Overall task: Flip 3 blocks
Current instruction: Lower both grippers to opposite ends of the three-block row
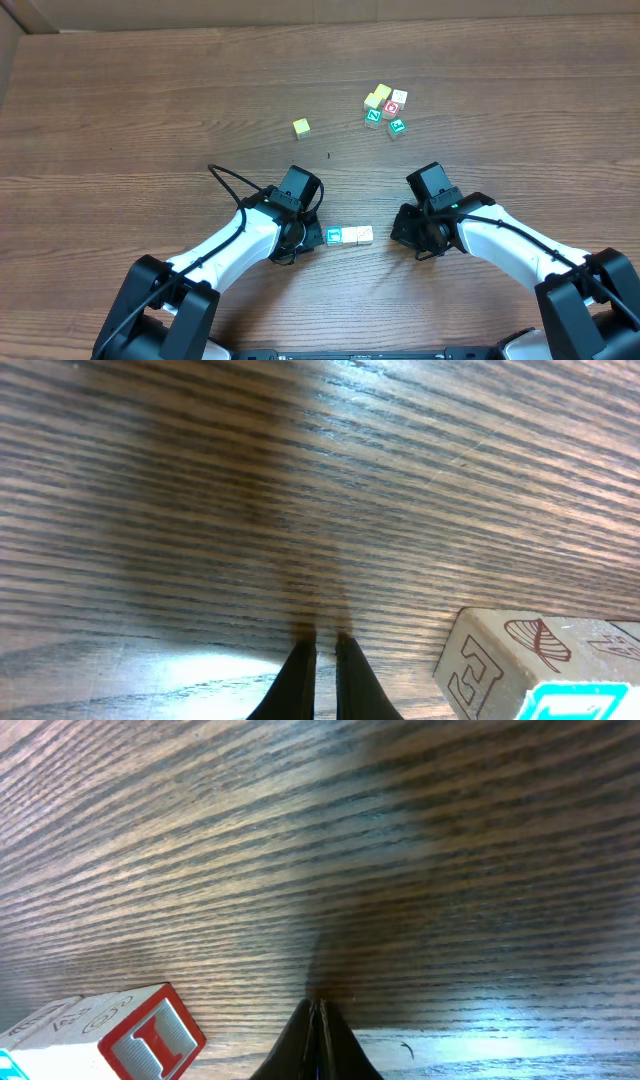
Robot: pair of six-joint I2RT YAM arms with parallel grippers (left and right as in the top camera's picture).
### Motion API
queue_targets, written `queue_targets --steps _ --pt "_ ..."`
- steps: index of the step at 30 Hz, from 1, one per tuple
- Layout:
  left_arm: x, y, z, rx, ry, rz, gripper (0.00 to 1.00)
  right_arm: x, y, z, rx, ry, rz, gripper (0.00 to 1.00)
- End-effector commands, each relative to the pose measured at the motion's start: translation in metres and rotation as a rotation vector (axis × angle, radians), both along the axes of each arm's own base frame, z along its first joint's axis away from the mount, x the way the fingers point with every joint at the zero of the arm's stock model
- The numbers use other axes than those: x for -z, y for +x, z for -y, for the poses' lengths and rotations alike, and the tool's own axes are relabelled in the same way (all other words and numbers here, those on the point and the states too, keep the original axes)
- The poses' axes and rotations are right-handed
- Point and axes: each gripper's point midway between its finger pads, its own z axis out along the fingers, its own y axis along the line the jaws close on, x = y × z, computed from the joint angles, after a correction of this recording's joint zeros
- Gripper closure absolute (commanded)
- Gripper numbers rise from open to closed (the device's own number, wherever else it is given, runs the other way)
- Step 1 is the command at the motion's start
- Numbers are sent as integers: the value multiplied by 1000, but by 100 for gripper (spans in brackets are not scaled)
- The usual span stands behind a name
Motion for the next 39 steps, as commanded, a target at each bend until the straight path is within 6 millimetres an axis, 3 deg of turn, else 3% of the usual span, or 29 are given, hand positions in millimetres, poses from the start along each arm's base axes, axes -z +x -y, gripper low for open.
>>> queue_targets --steps 1,14,24,39 --pt "21 -17 -7 48 43 -64 96 12 0 7 -2 -72 9 96" --pt "19 -10 3 54 -1 -36 96 15 0 6 -1 -65 17 96" --pt "20 -21 13 90 -18 -56 96 12 -1 -4 -13 -8 11 96" --pt "20 -20 14 92 -17 -52 96 7 0 -21 -47 63 23 96"
